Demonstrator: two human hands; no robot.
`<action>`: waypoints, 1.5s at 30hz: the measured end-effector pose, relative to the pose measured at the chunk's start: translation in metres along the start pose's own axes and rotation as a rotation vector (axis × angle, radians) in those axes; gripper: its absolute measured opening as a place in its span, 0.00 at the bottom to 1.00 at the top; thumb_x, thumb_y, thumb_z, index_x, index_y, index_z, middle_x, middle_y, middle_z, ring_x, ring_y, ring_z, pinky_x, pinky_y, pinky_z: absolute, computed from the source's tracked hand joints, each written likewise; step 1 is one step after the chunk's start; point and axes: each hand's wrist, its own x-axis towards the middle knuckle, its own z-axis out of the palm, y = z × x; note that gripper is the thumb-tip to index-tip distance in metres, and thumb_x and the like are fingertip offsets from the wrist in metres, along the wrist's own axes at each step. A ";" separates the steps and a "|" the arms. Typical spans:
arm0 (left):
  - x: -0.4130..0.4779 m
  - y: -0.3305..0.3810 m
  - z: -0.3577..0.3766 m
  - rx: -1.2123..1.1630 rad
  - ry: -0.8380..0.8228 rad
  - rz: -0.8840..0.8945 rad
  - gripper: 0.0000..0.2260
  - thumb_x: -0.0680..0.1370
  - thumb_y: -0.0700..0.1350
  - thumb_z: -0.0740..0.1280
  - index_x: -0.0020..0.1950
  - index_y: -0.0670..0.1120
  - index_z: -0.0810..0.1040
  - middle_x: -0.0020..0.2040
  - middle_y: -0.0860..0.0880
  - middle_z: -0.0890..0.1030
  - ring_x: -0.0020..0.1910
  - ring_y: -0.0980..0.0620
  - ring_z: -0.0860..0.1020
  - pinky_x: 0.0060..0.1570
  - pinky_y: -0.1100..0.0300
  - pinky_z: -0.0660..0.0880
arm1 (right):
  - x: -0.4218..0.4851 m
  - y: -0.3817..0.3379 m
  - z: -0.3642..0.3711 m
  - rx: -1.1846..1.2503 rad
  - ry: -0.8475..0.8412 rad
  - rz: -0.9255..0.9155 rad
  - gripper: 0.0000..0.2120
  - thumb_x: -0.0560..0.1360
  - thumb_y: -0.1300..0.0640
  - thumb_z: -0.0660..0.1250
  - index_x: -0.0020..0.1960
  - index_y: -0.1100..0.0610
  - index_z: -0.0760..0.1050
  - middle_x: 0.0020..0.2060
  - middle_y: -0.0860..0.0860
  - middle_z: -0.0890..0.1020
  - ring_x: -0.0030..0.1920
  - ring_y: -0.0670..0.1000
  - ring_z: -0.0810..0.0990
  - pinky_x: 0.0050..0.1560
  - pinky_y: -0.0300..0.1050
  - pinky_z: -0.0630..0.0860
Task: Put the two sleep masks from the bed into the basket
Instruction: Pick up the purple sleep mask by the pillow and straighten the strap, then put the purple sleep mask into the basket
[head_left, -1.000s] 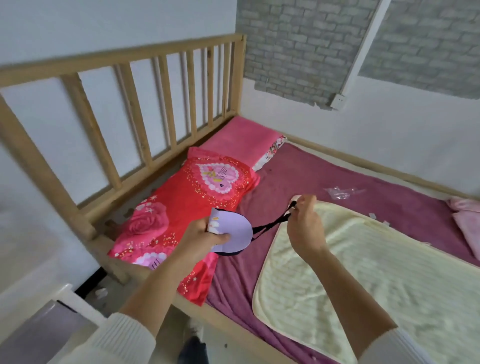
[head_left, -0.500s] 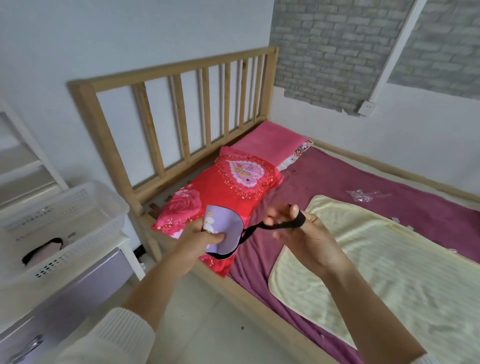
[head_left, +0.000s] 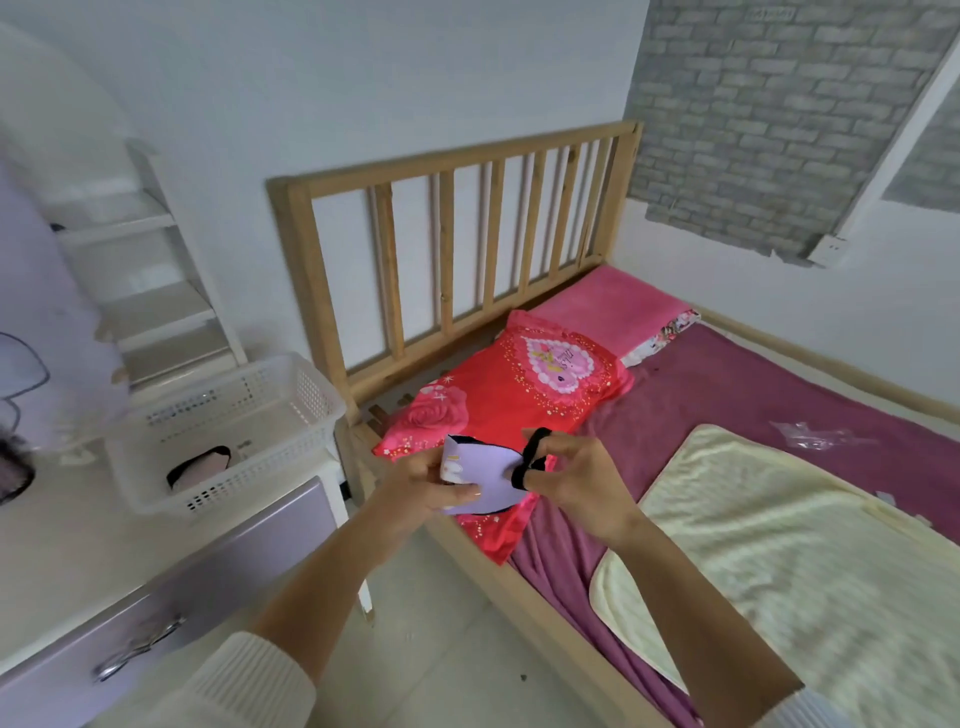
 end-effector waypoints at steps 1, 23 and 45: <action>0.000 0.003 0.001 -0.032 0.064 0.004 0.09 0.65 0.36 0.74 0.41 0.39 0.76 0.32 0.49 0.74 0.31 0.53 0.73 0.36 0.62 0.70 | 0.002 -0.002 0.003 -0.079 0.040 0.014 0.08 0.65 0.63 0.73 0.31 0.57 0.76 0.40 0.59 0.81 0.56 0.60 0.78 0.55 0.57 0.72; 0.006 0.023 0.029 0.432 0.460 0.229 0.05 0.68 0.42 0.70 0.34 0.42 0.82 0.29 0.46 0.81 0.30 0.50 0.76 0.33 0.54 0.72 | 0.018 0.015 0.017 -0.819 0.121 -0.207 0.04 0.68 0.62 0.65 0.34 0.57 0.74 0.34 0.50 0.79 0.44 0.53 0.78 0.68 0.66 0.54; 0.047 -0.011 -0.101 -0.120 0.620 -0.225 0.04 0.66 0.42 0.71 0.34 0.44 0.78 0.29 0.49 0.77 0.33 0.50 0.73 0.31 0.61 0.71 | 0.132 0.002 0.076 0.052 -0.241 0.038 0.05 0.68 0.67 0.74 0.44 0.66 0.83 0.39 0.62 0.86 0.35 0.49 0.81 0.40 0.40 0.80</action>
